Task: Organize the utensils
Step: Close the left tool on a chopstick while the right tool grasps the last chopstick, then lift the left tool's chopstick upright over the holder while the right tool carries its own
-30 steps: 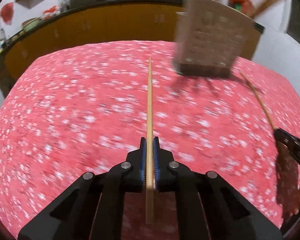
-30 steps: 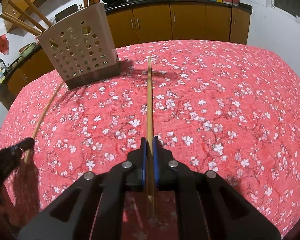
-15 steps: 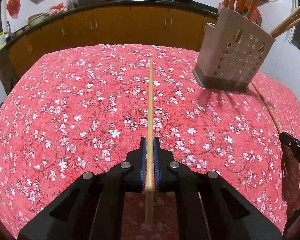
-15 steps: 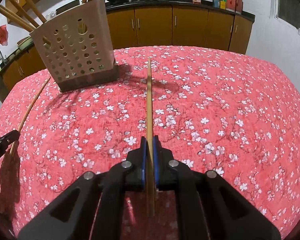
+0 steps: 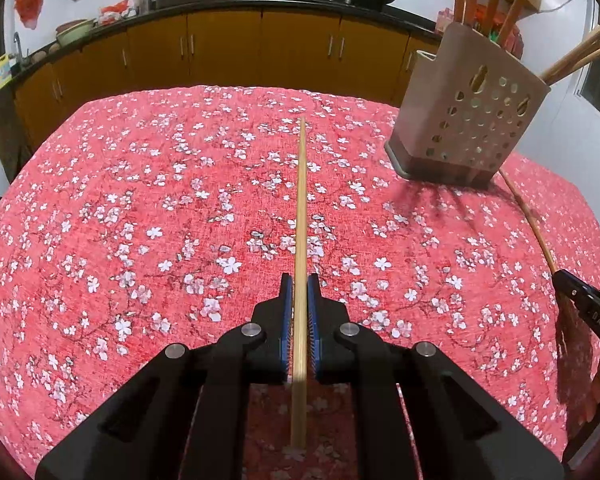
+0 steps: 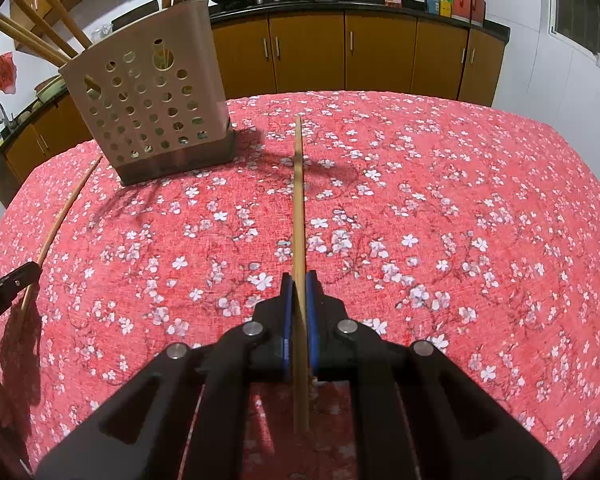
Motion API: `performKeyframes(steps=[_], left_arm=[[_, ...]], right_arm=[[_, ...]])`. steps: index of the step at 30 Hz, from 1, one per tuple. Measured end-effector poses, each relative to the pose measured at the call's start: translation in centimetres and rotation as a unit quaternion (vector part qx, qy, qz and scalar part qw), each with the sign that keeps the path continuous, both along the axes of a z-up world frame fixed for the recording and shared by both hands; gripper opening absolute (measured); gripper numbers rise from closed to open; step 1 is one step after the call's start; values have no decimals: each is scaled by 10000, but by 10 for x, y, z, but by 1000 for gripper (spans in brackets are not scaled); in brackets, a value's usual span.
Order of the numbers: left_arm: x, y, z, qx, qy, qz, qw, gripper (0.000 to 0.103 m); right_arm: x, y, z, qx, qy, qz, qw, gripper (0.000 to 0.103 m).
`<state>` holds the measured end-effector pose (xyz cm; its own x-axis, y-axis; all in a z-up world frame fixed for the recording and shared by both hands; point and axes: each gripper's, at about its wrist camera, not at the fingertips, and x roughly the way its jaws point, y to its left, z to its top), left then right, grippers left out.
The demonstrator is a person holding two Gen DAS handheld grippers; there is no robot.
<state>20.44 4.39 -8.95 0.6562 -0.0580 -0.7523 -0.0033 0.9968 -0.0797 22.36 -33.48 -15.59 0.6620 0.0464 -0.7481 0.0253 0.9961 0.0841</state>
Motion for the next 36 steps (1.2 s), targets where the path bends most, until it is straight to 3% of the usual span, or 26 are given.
performKeyframes(steps=[30, 36], left_arm=[[-5, -7, 4, 176, 54, -25, 9998, 8], [-15, -7, 18, 131, -61, -119, 9998, 8]], right_arm=[[-6, 0, 5, 90, -20, 26, 10000, 8], [-24, -9, 30, 311, -426, 0, 9986, 8]])
